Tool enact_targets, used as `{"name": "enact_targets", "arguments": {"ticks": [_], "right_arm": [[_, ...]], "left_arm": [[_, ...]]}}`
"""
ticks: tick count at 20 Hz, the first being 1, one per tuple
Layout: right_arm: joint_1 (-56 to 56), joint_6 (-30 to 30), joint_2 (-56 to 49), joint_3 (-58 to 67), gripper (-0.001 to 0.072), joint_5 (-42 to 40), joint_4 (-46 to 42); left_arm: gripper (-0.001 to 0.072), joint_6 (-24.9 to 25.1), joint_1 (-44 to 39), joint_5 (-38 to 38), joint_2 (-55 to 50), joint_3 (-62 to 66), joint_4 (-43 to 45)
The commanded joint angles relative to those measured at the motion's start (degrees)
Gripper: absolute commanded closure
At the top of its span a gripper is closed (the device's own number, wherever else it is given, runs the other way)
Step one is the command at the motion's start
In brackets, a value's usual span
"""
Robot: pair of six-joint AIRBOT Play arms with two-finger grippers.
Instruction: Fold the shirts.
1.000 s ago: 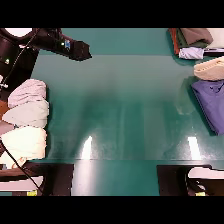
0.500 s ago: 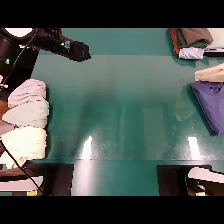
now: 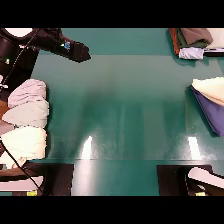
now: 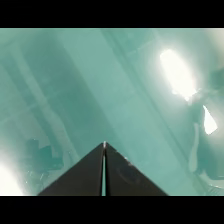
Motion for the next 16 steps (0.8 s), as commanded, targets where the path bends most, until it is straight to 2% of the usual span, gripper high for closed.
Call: {"name": "enact_targets", "arguments": {"ticks": [1, 2, 5, 7, 9, 11, 12, 14, 16], "right_arm": [[-0.81, 1.88, 3.39, -7.1, 0.0256, 0.5, -11.08], [-1.6, 1.92, 3.8, -8.11, 0.0228, 0.52, -10.78], [-3.54, 3.08, 4.76, -9.2, 0.0228, 0.26, -7.85], [-3.56, 4.94, 4.74, -8.22, 0.0229, 0.31, -1.44], [-2.01, 6.03, 4.74, -7.63, 0.0231, 0.28, 9.99], [1.68, 6.01, 4.74, -8.09, 0.0277, 0.07, 20.24], [4.42, 5.99, 4.74, -8.39, 0.0277, -0.13, 23.65], [10.82, 5.86, 4.74, -8.66, 0.0289, -1.16, 25.11], [17.16, 5.57, 4.74, -8.63, 0.0687, -2.12, 25.05]], "left_arm": [[0.068, 0.35, -0.02, -0.09, -0.02, -0.02, 0.0], [0.068, 0.35, -0.04, -0.2, -0.02, -0.02, -0.02], [0.068, 0.33, -0.04, -0.42, -0.02, -0.02, -0.02], [0.068, 0.33, -0.02, -0.26, -0.02, -0.02, -0.04], [0.068, 0.28, -0.02, -0.07, -0.02, -0.02, -0.07], [0.068, 0.09, -0.04, -0.83, -0.02, -0.02, -0.28], [0.068, 0.09, -0.04, -0.48, -0.02, -0.02, -0.31], [0.068, 0.09, -0.02, 0.7, -0.02, -0.02, -0.28], [0.068, 0.09, -0.02, 1.88, -0.02, -0.02, -0.31]]}}
